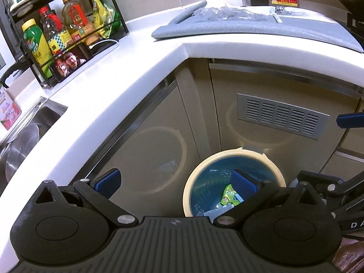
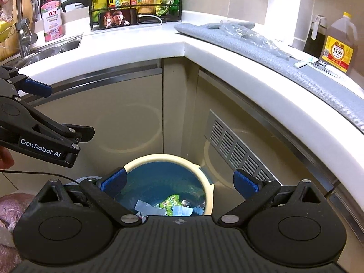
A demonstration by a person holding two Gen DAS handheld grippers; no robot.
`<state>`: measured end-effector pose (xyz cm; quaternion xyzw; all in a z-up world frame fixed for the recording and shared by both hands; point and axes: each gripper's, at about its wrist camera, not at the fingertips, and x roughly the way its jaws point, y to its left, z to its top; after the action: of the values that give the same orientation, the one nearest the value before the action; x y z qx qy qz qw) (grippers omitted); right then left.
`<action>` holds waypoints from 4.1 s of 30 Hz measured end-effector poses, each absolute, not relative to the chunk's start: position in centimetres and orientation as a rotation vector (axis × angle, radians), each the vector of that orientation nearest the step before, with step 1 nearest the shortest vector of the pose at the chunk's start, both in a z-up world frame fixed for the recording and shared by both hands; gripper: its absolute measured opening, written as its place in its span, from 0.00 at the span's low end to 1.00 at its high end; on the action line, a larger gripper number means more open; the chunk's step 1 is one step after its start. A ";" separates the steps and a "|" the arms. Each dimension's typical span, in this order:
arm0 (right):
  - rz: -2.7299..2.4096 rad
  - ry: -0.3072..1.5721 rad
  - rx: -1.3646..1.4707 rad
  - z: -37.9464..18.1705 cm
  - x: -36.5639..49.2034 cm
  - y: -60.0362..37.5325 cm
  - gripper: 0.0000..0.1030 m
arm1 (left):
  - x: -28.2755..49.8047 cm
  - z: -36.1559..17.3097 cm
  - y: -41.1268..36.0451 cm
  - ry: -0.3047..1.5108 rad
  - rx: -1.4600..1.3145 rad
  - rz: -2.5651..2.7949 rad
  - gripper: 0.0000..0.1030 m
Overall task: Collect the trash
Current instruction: 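Raise both open tools up from the bin toward the grey mat, then grasp the clear plastic bag with the left gripper while the right grasps the mint toothbrush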
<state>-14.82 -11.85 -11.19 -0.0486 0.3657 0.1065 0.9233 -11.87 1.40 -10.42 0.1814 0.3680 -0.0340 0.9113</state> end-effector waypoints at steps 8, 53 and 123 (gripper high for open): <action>0.208 0.731 -0.098 -10.7 -15.0 -12.3 0.97 | -11.9 -9.6 1.5 0.738 0.360 -0.077 1.00; -0.138 0.499 0.167 -2.8 -1.3 -26.2 1.00 | -4.3 -0.8 1.9 0.643 0.261 -0.066 1.00; -0.214 0.574 0.283 -8.8 13.3 -37.5 0.13 | 19.8 -1.0 -14.9 0.812 0.171 -0.373 0.09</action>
<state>13.31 -37.46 -8.76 0.1387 0.2814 -0.1049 0.9437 19.81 -14.92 -1.00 0.0827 0.3922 -0.1799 0.8983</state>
